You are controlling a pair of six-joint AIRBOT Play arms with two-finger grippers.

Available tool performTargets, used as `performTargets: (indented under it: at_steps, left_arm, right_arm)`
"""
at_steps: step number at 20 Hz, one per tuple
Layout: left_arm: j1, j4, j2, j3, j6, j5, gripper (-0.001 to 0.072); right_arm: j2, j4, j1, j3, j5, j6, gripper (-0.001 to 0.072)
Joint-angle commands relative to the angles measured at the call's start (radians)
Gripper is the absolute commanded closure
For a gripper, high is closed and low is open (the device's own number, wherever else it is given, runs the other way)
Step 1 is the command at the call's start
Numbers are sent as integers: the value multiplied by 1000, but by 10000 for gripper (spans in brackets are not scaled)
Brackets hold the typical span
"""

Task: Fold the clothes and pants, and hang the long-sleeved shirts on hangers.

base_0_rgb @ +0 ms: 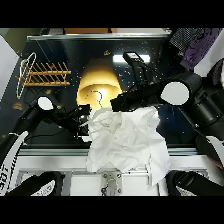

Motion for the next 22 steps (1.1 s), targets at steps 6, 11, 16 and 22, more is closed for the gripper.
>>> performTargets:
  at_steps: [6,11,16,22]
  left_arm:
    - [-1,0,-1,0,2,0,692]
    - [-1,0,-1,0,2,0,692]
    - [-1,0,-1,0,2,0,691]
    - [-1,0,-1,0,2,0,692]
  right_arm:
    - [-80,124,69,72,-83,-80,699]
    - [-127,124,95,113,-56,-80,699]
    - [-128,124,94,113,-23,-132,677]
    - [-101,123,71,146,69,-132,39]
